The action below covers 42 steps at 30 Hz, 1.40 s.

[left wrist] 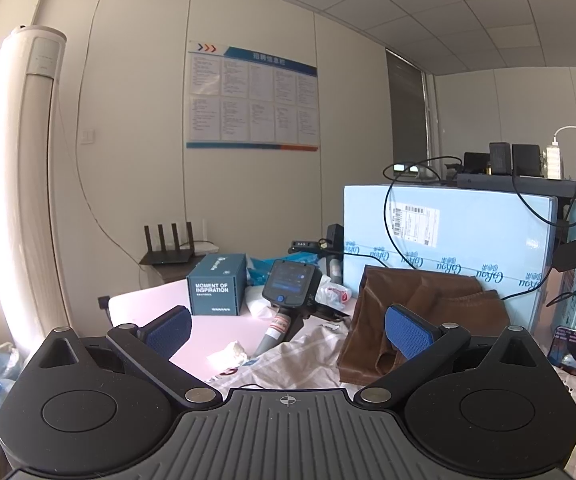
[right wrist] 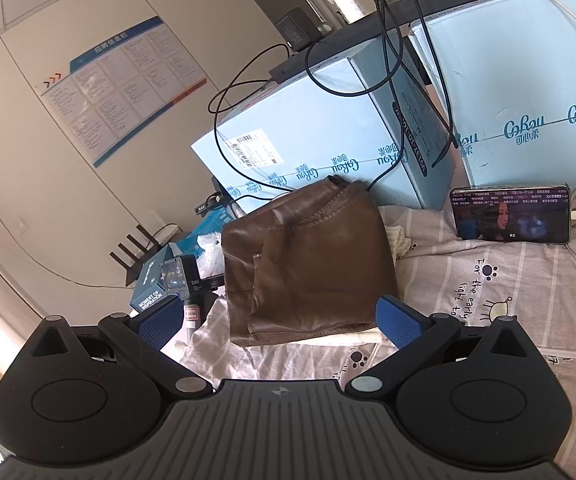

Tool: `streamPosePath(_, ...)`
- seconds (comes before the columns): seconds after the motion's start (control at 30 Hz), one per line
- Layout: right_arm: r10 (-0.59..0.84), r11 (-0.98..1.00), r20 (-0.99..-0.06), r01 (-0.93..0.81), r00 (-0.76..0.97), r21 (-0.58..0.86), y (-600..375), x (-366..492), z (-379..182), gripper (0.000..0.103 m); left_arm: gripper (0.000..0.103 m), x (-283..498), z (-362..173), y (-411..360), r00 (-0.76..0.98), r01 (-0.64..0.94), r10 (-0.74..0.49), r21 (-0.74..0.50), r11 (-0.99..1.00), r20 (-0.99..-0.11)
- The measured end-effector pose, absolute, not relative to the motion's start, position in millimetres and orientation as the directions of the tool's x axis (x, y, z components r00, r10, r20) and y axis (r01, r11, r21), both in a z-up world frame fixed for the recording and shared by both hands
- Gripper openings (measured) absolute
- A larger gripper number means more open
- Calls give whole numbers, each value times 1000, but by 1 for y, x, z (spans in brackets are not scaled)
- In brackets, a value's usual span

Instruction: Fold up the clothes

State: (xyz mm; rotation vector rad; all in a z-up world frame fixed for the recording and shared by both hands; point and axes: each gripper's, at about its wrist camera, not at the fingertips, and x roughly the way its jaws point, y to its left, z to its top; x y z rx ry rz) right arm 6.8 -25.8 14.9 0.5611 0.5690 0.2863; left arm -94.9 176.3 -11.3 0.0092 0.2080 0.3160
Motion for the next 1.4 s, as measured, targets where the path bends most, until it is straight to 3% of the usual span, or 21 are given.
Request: streamPosePath(1.4, 405, 812, -429, -102, 807, 575, -27, 8, 15, 103, 103, -97, -10, 175, 930, -310, 312, 41, 950, -195)
